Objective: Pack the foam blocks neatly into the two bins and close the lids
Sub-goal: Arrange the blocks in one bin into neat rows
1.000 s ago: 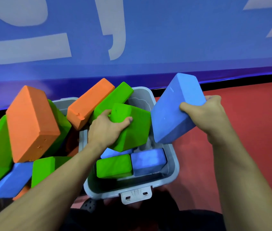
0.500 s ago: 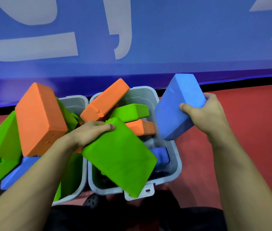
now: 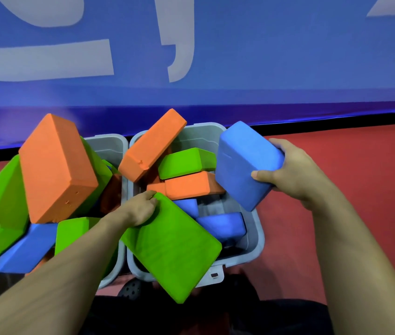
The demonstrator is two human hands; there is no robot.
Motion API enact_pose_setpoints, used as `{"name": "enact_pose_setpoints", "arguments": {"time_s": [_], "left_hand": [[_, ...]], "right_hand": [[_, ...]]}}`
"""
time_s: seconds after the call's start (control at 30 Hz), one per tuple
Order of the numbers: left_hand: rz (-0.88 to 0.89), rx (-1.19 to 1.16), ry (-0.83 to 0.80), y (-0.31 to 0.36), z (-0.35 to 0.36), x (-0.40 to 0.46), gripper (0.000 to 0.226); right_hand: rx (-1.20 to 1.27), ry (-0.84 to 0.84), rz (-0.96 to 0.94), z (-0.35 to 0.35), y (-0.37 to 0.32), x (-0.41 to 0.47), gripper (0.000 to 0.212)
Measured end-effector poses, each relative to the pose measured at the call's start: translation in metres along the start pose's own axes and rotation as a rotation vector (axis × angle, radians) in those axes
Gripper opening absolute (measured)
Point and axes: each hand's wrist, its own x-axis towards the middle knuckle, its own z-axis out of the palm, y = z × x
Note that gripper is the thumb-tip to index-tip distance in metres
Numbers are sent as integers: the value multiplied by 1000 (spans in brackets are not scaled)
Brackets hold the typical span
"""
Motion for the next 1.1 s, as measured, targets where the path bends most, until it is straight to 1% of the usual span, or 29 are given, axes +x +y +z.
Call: {"name": "enact_pose_setpoints", "arguments": {"time_s": [0.07, 0.1, 0.13, 0.17, 0.2, 0.23, 0.27, 0.3, 0.37, 0.43, 0.5, 0.63, 0.7, 0.83, 1.0, 1.1], "left_hand": [[104, 51, 73, 11, 1, 0, 52], [154, 35, 143, 18, 3, 0, 52], [213, 17, 195, 28, 5, -1, 46], [259, -20, 206, 40, 8, -2, 38], [292, -110, 196, 53, 14, -2, 28], [276, -272, 135, 66, 21, -2, 18], [218, -492, 56, 81, 28, -1, 14], [122, -696, -25, 94, 33, 1, 18], [-133, -1039, -188, 111, 39, 3, 50], [-262, -1280, -307, 116, 45, 2, 73], [-319, -1437, -337, 113, 47, -1, 87], [-422, -1481, -280, 96, 49, 14, 116], [-427, -1446, -286, 89, 49, 22, 121], [-345, -1357, -289, 87, 50, 21, 118], [-312, -1406, -275, 80, 49, 24, 113], [-259, -1443, -267, 73, 49, 30, 105]], "right_hand": [[1, -21, -18, 0, 0, 0, 79], [-2, -32, -27, 0, 1, 0, 79], [-5, -42, -33, -2, 1, 0, 80], [-5, -51, -36, -4, 1, -1, 80], [-4, -57, -37, -7, 2, -1, 79], [-4, -62, -39, -10, 2, -1, 79], [-7, -66, -41, -13, 3, -1, 78], [-9, -69, -40, -16, 5, -1, 77], [-8, -82, -33, -20, 9, -2, 75], [-9, -115, -32, -25, 12, -4, 73], [-21, -161, -41, -30, 14, -5, 73], [-67, -261, -83, -33, 17, -4, 78], [-80, -304, -89, -32, 17, -3, 80], [-118, -331, -115, -30, 12, -2, 82], [-191, -347, -150, -25, 8, -3, 87], [-194, -355, -162, -24, 8, -2, 87]]}}
